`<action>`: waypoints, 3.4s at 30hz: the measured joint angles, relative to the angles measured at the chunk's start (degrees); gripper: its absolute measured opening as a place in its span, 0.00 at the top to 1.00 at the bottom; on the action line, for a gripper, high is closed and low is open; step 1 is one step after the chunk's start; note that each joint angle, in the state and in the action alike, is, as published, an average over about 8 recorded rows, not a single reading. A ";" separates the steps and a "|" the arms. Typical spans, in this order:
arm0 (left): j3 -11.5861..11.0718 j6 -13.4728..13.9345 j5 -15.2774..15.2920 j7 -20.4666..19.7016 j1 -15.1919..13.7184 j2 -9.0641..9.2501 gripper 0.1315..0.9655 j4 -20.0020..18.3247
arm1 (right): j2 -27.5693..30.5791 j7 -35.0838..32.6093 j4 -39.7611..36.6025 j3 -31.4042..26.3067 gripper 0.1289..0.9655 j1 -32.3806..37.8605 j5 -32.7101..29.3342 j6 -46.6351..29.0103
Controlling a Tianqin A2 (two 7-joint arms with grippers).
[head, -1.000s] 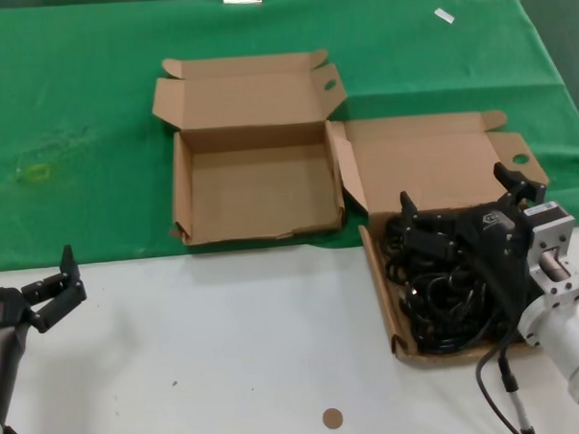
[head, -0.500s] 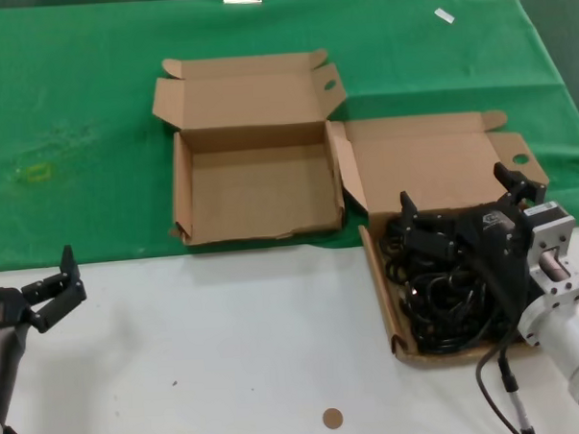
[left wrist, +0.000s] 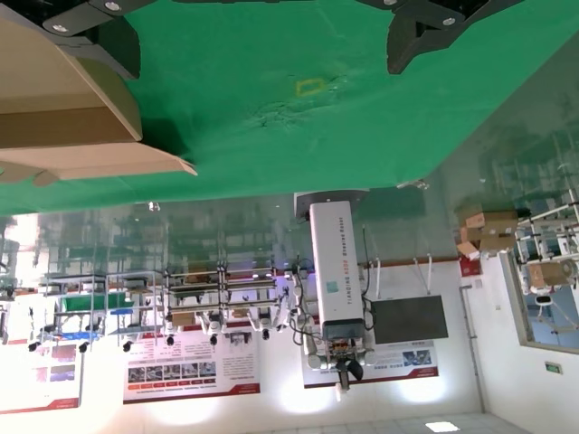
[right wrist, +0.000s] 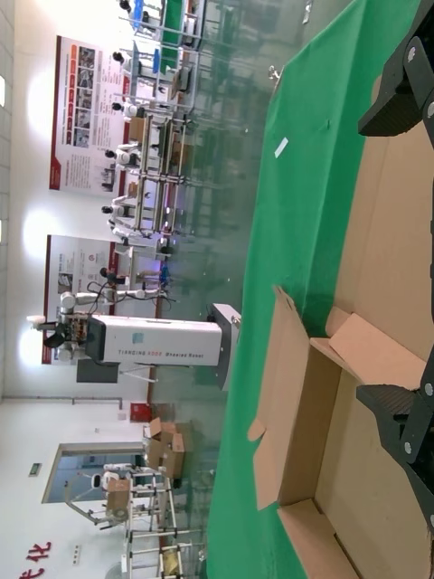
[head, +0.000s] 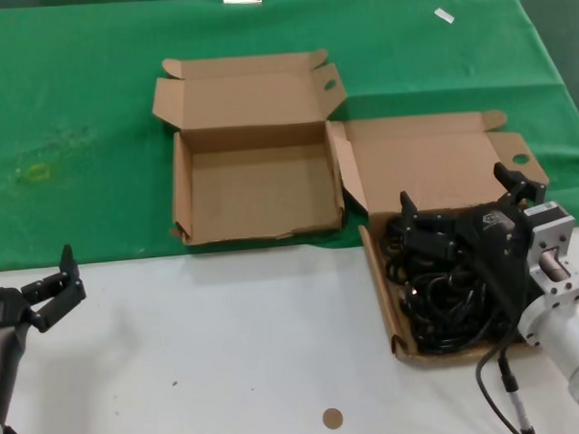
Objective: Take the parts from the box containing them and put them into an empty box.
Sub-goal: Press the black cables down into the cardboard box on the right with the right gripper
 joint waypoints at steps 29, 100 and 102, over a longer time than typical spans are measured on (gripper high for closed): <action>0.00 0.00 0.01 0.00 0.00 0.00 0.46 0.00 | 7.87 1.55 2.37 -2.22 0.00 -0.93 2.82 3.35; 0.00 0.00 0.02 -0.02 0.00 0.00 0.99 0.00 | 36.22 -10.67 -12.65 -25.97 0.00 37.47 -17.76 -62.40; 0.00 0.00 0.02 -0.02 0.00 0.00 0.99 0.00 | 35.55 -11.61 -13.64 -26.37 0.00 38.11 -18.58 -63.06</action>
